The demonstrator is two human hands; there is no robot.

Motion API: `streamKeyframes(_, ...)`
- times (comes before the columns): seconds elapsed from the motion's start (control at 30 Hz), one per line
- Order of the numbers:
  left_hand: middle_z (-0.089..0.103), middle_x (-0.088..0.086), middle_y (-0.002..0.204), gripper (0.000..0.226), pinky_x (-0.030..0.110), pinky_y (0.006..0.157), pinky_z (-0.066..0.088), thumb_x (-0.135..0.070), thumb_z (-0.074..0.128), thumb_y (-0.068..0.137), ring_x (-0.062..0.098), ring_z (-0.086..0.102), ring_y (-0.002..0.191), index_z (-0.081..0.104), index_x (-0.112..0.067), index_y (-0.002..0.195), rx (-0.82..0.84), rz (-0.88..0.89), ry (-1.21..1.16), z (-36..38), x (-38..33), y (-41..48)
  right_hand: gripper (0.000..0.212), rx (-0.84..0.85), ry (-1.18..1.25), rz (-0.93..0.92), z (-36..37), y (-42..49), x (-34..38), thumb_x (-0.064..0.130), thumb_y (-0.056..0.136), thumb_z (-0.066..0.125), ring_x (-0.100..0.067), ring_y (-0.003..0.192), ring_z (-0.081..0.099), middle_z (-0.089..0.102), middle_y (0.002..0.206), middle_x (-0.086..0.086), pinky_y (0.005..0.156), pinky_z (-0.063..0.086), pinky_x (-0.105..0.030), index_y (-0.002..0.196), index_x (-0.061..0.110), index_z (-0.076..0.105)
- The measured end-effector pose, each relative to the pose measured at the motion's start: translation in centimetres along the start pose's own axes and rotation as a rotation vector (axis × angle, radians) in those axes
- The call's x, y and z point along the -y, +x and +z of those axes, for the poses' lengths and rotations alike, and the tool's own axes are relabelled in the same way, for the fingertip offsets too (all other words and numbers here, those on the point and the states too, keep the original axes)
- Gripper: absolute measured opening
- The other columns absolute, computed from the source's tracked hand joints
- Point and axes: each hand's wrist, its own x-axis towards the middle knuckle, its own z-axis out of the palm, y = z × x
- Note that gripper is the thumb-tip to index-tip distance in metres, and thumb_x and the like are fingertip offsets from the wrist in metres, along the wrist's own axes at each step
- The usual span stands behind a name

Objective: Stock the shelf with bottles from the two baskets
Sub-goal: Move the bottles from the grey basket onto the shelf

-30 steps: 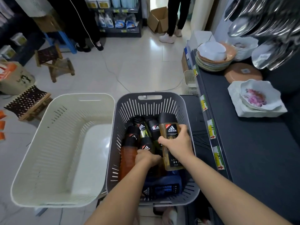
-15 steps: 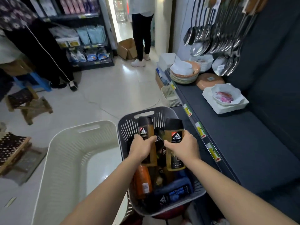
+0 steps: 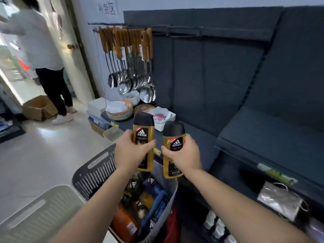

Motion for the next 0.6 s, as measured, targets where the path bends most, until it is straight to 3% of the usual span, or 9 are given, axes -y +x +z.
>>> streamKeyframes(0.07,0.065,-0.014,0.081,0.04,0.032,0.071,0.052,-0.051,0.082,0.061,0.006,0.061,0.08,0.059,-0.03,0.087,0.044,0.082,-0.076,1.8,-3.1,0.0,0.053,-0.104,0.0,-0.003,-3.7,0.3,0.1,0.049,0.062,0.08,-0.012,0.09,0.058,0.058,0.099,0.006,0.076,0.052,-0.033,0.097,0.021,0.053)
streamKeyframes(0.17,0.065,-0.014,0.078,0.038,0.019,0.063,0.043,-0.048,0.083,0.062,-0.002,0.057,0.075,0.06,-0.029,0.085,0.126,0.202,-0.149,4.7,-7.9,-0.7,0.052,-0.244,-0.038,-0.001,-9.6,0.9,-0.4,0.048,0.063,0.08,-0.012,0.088,0.057,0.057,0.1,0.005,0.075,0.051,-0.032,0.098,0.02,0.053)
streamKeyframes(0.3,0.064,-0.01,0.077,0.043,0.03,0.063,0.049,-0.054,0.082,0.06,0.005,0.059,0.074,0.057,-0.026,0.081,0.209,0.269,-0.205,9.2,-13.7,-2.1,0.051,-0.422,-0.056,0.054,-17.1,1.4,-1.9,0.046,0.065,0.08,-0.011,0.086,0.056,0.056,0.1,0.005,0.071,0.047,-0.028,0.099,0.019,0.052)
streamKeyframes(0.5,0.063,-0.013,0.076,0.043,0.021,0.057,0.04,-0.052,0.083,0.06,-0.001,0.057,0.072,0.058,-0.026,0.084,0.355,0.346,-0.246,16.0,-21.0,-4.8,0.051,-0.611,-0.108,0.15,-26.5,1.4,-5.9,0.044,0.065,0.081,-0.012,0.085,0.054,0.057,0.099,0.004,0.068,0.041,-0.027,0.1,0.02,0.052)
streamKeyframes(0.6,0.062,-0.014,0.078,0.043,0.023,0.057,0.039,-0.051,0.082,0.061,0.0,0.056,0.072,0.057,-0.027,0.086,0.412,0.379,-0.228,19.8,-23.8,-5.6,0.055,-0.649,-0.147,0.193,-30.1,1.7,-8.1,0.045,0.064,0.081,-0.015,0.089,0.056,0.057,0.101,0.003,0.069,0.042,-0.028,0.102,0.019,0.051)
